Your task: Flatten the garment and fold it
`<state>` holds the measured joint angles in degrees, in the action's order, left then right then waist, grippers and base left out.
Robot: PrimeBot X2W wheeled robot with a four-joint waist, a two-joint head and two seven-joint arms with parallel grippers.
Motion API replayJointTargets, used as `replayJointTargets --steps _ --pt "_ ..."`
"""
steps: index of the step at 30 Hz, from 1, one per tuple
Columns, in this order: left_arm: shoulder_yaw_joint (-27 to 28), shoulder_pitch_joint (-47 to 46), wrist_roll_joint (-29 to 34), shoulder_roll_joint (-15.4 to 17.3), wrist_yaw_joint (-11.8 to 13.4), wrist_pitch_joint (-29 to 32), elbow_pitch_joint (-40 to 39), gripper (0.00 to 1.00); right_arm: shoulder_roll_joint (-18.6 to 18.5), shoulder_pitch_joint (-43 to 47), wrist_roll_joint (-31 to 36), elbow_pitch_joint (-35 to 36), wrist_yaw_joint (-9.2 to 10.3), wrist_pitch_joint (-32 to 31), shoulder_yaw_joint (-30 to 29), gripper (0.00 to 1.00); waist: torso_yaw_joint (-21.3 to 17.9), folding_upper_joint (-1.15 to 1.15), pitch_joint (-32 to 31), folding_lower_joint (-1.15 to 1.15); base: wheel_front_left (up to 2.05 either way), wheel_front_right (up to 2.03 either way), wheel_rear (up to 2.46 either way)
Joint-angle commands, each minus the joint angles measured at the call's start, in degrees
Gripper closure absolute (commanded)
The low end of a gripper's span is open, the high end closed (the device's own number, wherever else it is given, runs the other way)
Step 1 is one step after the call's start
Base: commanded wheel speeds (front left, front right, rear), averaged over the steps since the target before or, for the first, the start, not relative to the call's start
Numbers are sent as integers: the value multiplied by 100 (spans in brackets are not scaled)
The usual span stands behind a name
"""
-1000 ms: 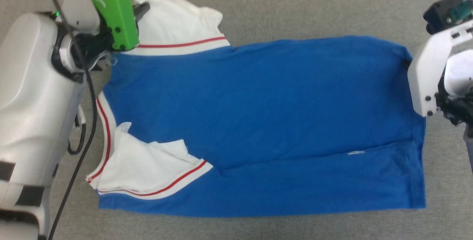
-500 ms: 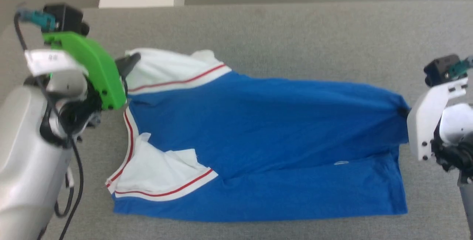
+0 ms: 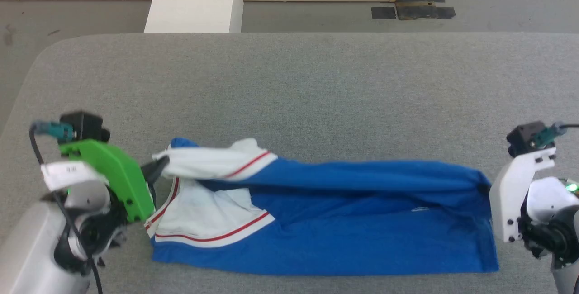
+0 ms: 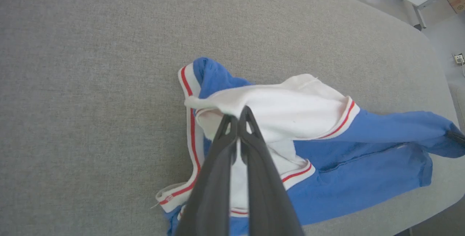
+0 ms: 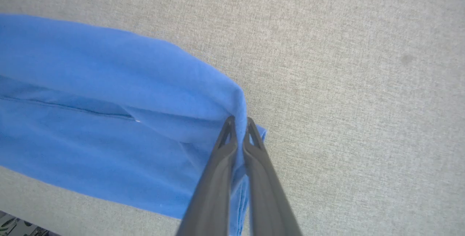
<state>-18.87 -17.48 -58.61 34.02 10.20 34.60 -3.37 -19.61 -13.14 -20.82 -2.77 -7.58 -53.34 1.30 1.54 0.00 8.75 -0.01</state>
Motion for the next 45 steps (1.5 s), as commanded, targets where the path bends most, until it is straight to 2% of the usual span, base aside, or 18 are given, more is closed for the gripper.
replayJointTargets --steps 1,9,17,18,19,20,21,27,35,38,45 --pt "47 205 -45 7 57 -68 -34 100 37 141 -30 -40 9 32 -7 100 1 0 7 1 0 0 0" --pt "72 974 -224 -108 204 -223 200 100 125 487 -26 -240 9 45 70 100 -22 0 104 1 0 0 0" --pt "-68 1095 -322 -306 233 -160 795 100 216 585 -17 -517 9 188 201 100 -49 0 124 1 0 0 0" --pt "-74 1076 -319 -329 231 -175 861 90 224 569 -26 -546 9 232 220 100 -59 0 110 1 0 0 0" --pt "-77 1062 -318 -347 226 -189 904 56 224 554 -36 -564 9 270 238 82 -67 0 101 1 0 0 0" --pt "-89 1038 -309 -361 218 -197 948 0 220 536 -58 -584 9 314 257 25 -70 0 84 1 0 0 0" --pt "-92 1013 -298 -370 210 -212 974 0 213 523 -73 -591 9 351 267 0 -71 0 66 1 0 0 0" --pt "-119 872 -174 -251 213 -192 955 0 179 513 -185 -491 9 484 168 0 -78 0 -195 1 0 0 0" --pt "63 668 -23 39 336 -230 454 0 216 746 -381 167 9 443 -242 0 -100 0 -640 1 0 0 0" --pt "262 598 146 84 276 -689 225 0 306 816 -411 436 9 438 -533 0 -133 0 -752 1 0 0 0" --pt "624 647 950 20 -17 -2555 76 0 453 1013 -327 573 9 450 -1062 0 -158 0 -804 1 0 0 0"
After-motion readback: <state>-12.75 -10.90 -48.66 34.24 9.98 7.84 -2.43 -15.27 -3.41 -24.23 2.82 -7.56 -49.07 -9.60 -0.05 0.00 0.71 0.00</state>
